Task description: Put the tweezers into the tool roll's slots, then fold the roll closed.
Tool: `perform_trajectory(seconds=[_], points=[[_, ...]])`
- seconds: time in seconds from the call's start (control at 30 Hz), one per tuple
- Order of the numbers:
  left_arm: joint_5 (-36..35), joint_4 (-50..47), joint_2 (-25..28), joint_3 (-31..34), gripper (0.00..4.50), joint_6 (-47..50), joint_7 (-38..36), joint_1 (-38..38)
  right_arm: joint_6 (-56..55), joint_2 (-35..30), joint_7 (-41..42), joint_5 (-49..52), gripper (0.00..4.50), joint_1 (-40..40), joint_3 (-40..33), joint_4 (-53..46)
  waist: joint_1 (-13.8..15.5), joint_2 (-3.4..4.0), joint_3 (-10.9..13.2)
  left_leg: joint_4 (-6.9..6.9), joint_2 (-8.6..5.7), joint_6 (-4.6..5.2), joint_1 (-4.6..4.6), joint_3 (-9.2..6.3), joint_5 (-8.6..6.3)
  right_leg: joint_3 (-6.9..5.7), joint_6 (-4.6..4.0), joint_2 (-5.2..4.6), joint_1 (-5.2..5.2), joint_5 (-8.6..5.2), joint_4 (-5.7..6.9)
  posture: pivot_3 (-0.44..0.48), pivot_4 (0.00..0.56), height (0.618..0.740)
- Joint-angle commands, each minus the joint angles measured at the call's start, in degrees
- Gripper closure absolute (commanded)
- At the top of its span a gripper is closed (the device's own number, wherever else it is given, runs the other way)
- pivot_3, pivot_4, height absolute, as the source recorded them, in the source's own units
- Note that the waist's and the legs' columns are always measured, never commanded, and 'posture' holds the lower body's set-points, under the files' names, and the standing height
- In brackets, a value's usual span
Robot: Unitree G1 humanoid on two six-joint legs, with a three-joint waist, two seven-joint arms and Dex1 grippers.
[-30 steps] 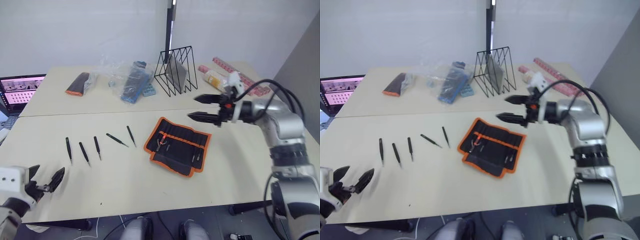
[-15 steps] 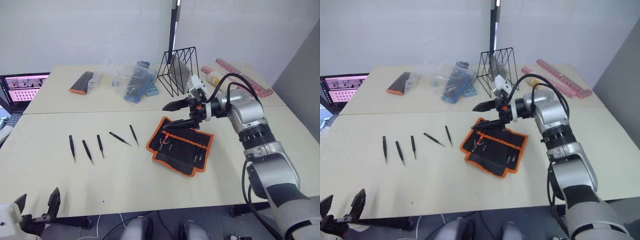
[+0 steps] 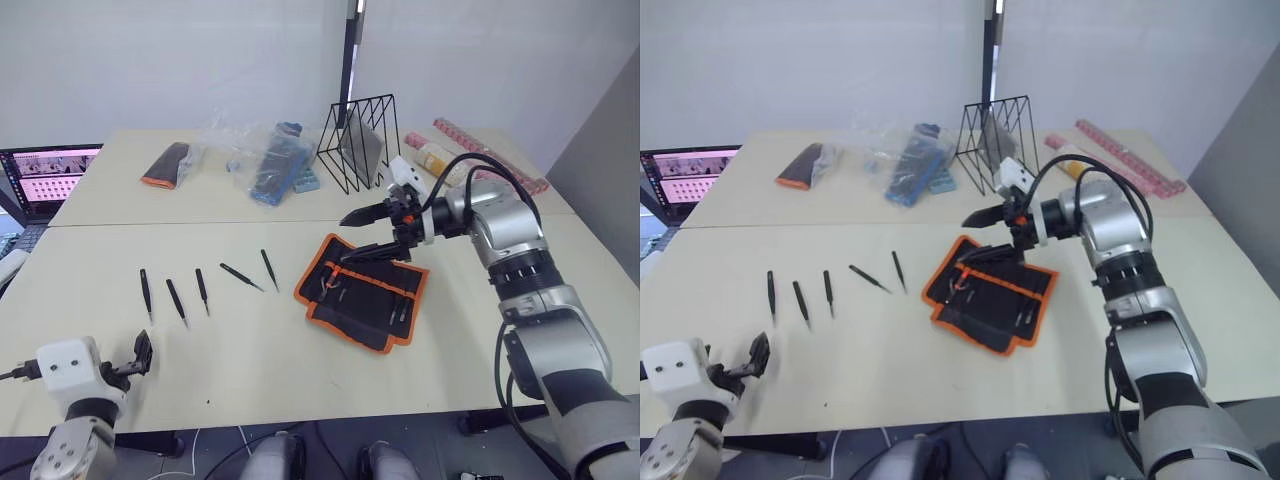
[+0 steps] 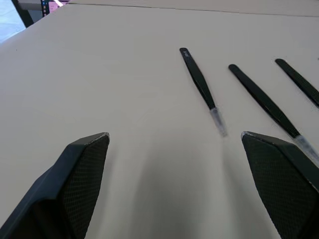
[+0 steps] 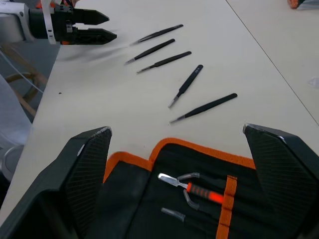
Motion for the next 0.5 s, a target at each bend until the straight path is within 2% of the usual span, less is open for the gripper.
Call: perform_trajectory(seconds=[0.03,0.33,0.5], points=[[-1.4,2.2,1.4,1.4,0.00,1.6,1.6,-5.1,2.3,-2.1,-1.3,1.7,0.02,0.9,-3.2,-5.8,0.0,0.00,0.0,0.02,-0.01,0.00,0.00,0.00,0.00,-0.01,0.01,-0.01,0.02,0.02,0.00,0.000,0.150,0.704],[2.0,9.9,4.3,-2.0,0.00,4.5,3.7,-14.5,8.2,-4.8,-4.8,4.1,0.02,3.8,-6.2,-13.8,0.0,-0.02,0.0,0.04,0.02,-0.03,0.00,0.06,0.01,-0.09,0.01,-0.03,-0.01,0.30,0.02,0.000,0.150,0.704],[4.0,13.8,3.4,-3.7,0.00,7.4,7.4,-18.8,8.9,-5.5,-6.3,4.3,0.02,4.8,-6.6,-15.6,0.1,-0.02,0.0,0.04,0.00,-0.04,0.00,0.06,0.01,-0.10,0.09,-0.05,-0.02,0.49,-0.01,0.000,0.150,0.704]])
